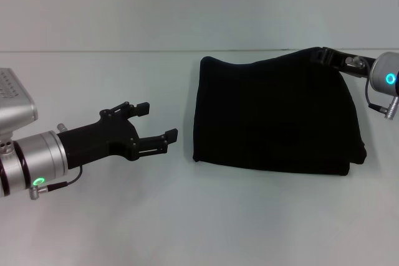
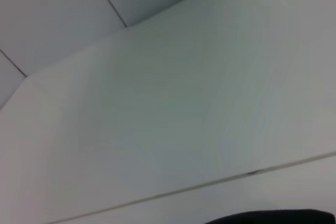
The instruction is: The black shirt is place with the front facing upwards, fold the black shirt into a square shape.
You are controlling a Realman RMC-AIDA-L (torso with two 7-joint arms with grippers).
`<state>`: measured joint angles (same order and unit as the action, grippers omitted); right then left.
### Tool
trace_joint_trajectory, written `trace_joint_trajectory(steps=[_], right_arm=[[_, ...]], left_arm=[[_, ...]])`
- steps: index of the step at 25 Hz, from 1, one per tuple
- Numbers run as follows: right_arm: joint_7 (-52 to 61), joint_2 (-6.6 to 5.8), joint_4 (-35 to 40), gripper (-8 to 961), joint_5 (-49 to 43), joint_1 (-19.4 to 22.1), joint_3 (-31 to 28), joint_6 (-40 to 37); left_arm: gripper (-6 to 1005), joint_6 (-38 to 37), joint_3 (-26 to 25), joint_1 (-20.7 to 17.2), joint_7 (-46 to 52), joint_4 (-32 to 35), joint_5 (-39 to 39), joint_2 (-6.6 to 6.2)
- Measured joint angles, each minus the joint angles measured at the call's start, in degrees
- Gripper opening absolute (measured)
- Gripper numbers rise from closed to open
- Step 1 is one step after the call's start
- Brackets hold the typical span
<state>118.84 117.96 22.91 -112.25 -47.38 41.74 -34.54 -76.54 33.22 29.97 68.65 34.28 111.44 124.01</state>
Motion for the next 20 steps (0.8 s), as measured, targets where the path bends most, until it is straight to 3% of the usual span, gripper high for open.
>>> trace_joint_trajectory(steps=[14,20], right_arm=[[-0.2,0.15,0.0,166,1.9,2.8,-0.3,2.2],[-0.5,1.0,1.1,186,3.6,4.6,-0.3,6.4]], left_arm=[[948,0.0,0.3,0.1,0.0,-0.1,0.0,0.0],[949,-0.1,0.6,0.1,0.7,-0.1,-0.4,0.09]])
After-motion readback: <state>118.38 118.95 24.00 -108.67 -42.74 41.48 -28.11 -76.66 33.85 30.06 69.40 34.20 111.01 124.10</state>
